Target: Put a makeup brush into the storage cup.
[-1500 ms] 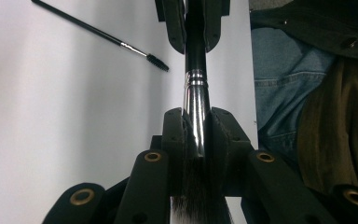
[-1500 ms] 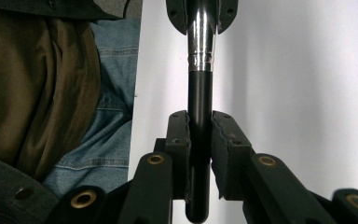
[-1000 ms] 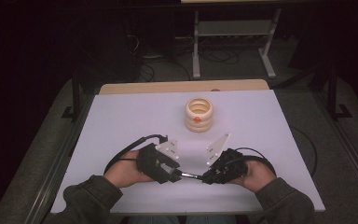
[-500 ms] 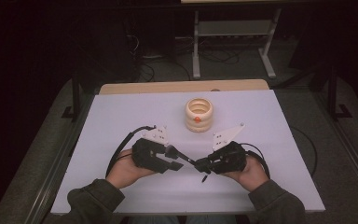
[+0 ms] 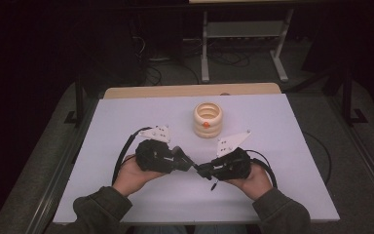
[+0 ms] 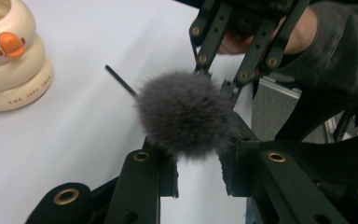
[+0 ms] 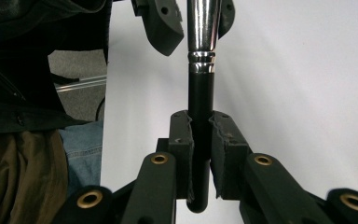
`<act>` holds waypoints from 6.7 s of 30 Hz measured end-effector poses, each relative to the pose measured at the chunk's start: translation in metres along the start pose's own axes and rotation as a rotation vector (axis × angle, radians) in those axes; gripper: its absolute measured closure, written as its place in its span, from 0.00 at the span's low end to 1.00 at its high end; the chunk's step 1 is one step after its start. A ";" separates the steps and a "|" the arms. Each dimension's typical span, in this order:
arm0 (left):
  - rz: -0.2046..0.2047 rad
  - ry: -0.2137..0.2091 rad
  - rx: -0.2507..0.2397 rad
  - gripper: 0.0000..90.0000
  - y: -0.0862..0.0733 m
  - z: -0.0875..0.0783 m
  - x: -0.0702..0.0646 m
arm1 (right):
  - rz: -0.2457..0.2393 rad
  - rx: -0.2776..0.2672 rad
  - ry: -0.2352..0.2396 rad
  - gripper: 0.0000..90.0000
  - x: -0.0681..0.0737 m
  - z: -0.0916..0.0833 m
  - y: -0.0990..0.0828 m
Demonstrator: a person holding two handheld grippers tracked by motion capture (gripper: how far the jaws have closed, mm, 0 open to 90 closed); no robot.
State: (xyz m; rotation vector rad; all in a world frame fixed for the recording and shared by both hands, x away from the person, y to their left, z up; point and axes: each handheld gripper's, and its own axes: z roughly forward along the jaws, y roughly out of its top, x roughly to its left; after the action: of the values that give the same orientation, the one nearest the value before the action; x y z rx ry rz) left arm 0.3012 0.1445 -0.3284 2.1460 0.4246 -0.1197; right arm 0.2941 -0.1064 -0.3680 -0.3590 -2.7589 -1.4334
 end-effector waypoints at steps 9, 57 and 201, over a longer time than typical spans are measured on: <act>0.009 -0.036 0.008 0.84 0.002 0.000 0.002 | -0.025 0.010 0.004 0.87 0.003 0.007 0.001; 0.104 0.113 0.189 0.64 0.002 0.004 -0.015 | 0.117 0.040 -0.039 0.87 -0.016 -0.019 -0.012; 0.040 0.235 0.112 0.43 -0.052 -0.026 -0.007 | 0.360 -0.075 -0.341 0.87 -0.177 -0.033 0.081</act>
State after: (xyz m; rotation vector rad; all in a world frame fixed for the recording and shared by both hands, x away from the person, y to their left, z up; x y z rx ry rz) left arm 0.2753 0.1908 -0.3521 2.2871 0.5205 0.1352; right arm 0.4800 -0.1226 -0.3040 -1.1337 -2.6812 -1.4951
